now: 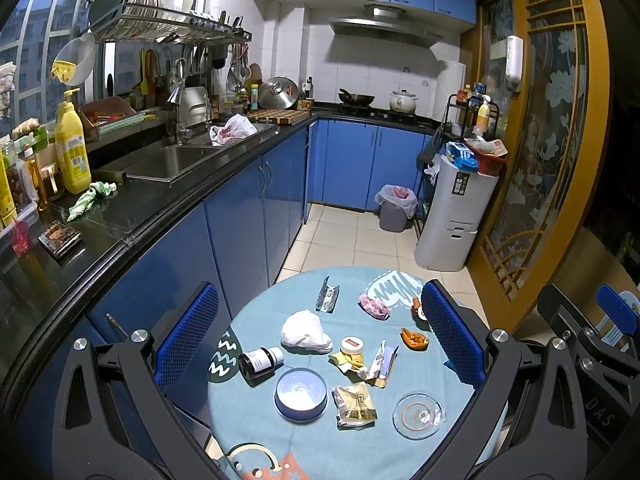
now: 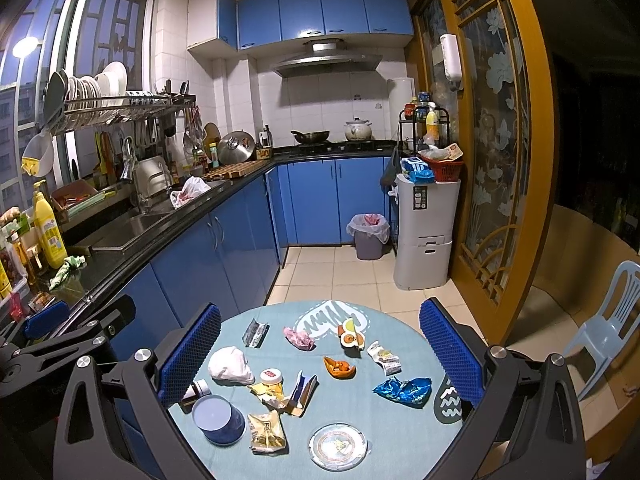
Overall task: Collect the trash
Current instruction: 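Grasp the clear gold-printed lid with the right tool while the left tool grasps the pale blue round lid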
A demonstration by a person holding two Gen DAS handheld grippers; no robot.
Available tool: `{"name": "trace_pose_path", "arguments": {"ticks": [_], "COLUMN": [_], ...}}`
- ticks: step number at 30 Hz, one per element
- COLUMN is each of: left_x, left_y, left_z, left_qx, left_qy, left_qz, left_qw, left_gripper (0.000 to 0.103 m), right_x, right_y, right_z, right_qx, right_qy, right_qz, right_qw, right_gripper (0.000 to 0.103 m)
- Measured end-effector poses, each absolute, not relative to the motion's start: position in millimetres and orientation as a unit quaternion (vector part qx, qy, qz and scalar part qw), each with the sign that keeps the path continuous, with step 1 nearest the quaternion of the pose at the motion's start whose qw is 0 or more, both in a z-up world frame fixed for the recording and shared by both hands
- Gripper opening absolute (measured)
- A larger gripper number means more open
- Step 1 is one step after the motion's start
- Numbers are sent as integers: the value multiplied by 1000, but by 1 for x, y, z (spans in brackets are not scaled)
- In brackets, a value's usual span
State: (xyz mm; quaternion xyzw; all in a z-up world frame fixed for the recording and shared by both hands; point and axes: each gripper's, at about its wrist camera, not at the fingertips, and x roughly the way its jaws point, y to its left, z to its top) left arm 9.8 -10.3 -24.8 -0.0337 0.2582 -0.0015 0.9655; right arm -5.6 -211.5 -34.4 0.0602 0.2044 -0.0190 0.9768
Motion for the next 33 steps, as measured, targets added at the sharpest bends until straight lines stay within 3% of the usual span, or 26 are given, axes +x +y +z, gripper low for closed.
{"name": "trace_pose_path", "arguments": {"ticks": [8, 23, 33], "left_x": [35, 81, 109], "left_y": [-4, -14, 2], "left_z": [-60, -223, -265], "left_qx": [-28, 35, 23], "left_qy": [323, 469, 518], "left_qz": [1, 15, 24], "left_qw": [946, 882, 855], "left_gripper": [100, 100, 100], "right_x": [16, 59, 82], "right_y": [-211, -228, -227], "right_z": [-65, -219, -273], "right_qx": [47, 55, 60], "right_qy": [267, 474, 557], "right_qz": [-31, -22, -18], "right_qw": [962, 879, 828], "right_gripper": [97, 97, 97]}}
